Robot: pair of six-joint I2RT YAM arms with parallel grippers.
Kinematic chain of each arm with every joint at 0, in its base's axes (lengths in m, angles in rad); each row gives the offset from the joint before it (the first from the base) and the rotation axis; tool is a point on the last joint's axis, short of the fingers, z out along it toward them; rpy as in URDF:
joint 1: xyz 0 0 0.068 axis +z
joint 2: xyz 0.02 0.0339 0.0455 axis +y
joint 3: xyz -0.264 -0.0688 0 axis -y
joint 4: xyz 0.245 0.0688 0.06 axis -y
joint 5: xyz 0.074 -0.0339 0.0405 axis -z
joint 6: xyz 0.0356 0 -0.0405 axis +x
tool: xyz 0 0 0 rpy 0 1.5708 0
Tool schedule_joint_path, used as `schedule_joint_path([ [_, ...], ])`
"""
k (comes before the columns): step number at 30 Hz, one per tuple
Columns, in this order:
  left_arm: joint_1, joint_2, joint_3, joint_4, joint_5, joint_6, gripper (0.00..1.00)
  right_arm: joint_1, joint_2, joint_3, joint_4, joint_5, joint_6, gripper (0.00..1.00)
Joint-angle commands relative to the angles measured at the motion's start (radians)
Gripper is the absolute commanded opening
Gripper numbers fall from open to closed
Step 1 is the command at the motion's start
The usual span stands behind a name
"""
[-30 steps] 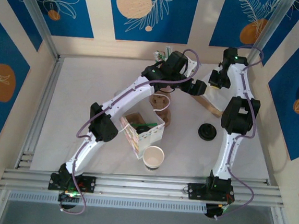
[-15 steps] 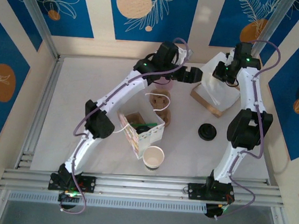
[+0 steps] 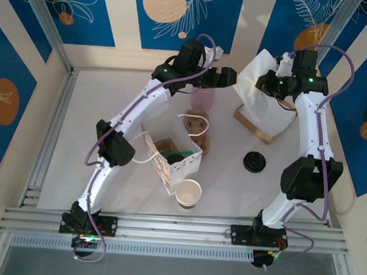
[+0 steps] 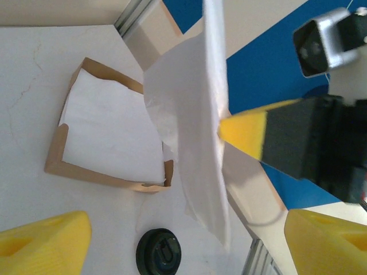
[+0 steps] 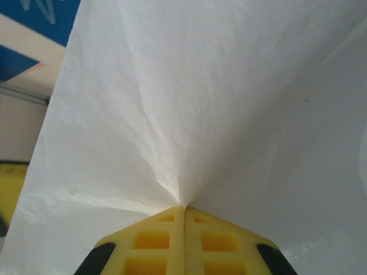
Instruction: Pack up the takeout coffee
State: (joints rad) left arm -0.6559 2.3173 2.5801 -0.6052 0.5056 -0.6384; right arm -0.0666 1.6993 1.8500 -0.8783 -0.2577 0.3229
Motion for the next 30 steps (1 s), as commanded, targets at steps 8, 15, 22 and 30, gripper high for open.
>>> schedule_joint_path([
  [8, 0.007, -0.085, 0.031, 0.008, 0.056, -0.014, 0.77, 0.119, -0.091, -0.012, -0.056, -0.052, -0.032, 0.0],
  [15, 0.016, -0.123, 0.014, 0.003, 0.089, -0.012, 0.65, 0.177, -0.113, -0.002, -0.088, -0.038, -0.05, 0.0],
  [22, 0.039, -0.174, -0.085, 0.14, 0.172, -0.1, 0.5, 0.201, -0.129, 0.005, -0.105, -0.049, -0.057, 0.0],
  [30, 0.043, -0.165, -0.085, 0.137, 0.186, -0.117, 0.38, 0.228, -0.157, -0.002, -0.117, -0.06, -0.062, 0.0],
])
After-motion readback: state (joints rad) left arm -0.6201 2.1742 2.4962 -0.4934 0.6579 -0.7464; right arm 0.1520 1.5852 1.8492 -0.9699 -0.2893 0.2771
